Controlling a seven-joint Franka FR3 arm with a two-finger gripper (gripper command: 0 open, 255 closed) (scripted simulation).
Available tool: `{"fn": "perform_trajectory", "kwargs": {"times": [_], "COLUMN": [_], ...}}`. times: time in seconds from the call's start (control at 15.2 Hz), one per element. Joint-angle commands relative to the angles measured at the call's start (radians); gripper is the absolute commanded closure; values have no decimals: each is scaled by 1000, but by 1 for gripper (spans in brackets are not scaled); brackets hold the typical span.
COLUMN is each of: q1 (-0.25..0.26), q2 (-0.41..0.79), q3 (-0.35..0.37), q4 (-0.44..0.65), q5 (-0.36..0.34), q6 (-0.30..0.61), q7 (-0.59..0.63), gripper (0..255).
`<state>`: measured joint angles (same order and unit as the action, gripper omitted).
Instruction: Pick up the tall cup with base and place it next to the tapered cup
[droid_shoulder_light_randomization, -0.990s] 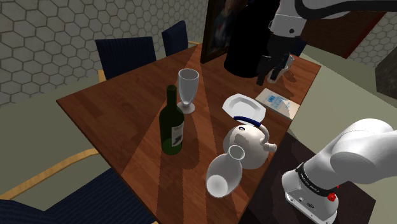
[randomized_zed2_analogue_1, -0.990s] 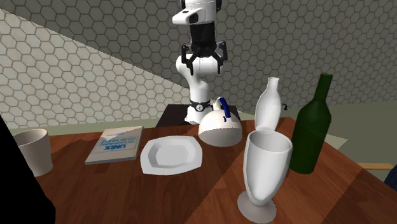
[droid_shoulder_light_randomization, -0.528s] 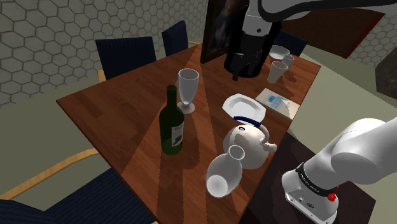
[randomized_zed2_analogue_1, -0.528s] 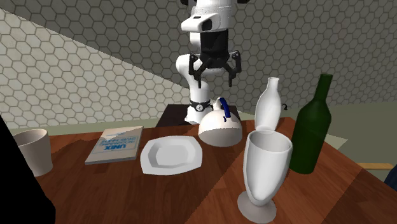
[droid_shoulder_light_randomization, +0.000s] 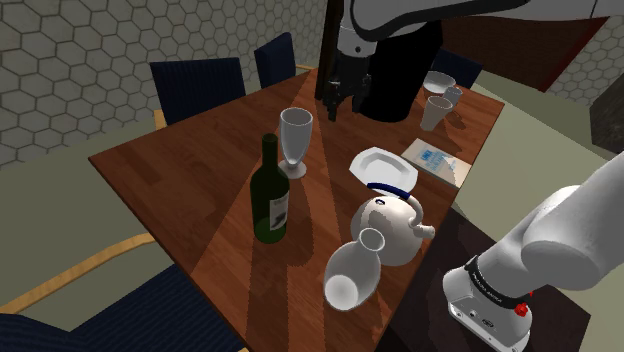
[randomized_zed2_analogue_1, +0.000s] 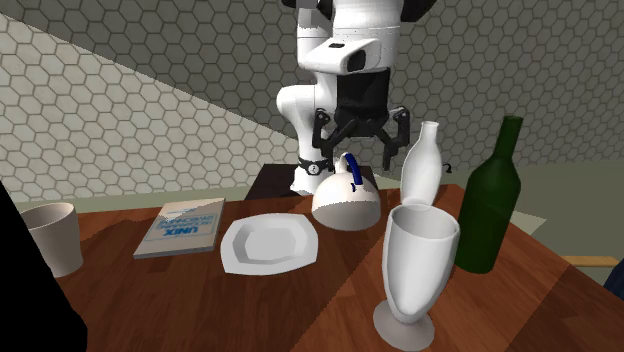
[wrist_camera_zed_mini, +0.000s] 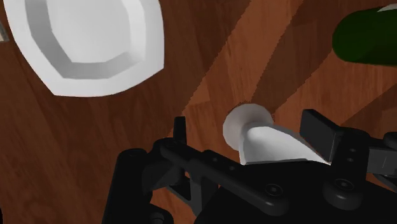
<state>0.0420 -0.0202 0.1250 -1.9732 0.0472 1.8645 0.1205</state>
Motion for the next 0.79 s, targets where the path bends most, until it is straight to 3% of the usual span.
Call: {"fn": "perform_trajectory", "kwargs": {"times": [0.0, 0.46, 0.73], "q1": [10, 50, 50], "q2": [76, 340, 347], "q3": [11, 24, 22], "q4": [76, 378, 334], "q5": [-16, -83, -84], "q6": [9, -9, 42], "q7": [22, 75, 76], "gripper": [0, 0, 0]}}
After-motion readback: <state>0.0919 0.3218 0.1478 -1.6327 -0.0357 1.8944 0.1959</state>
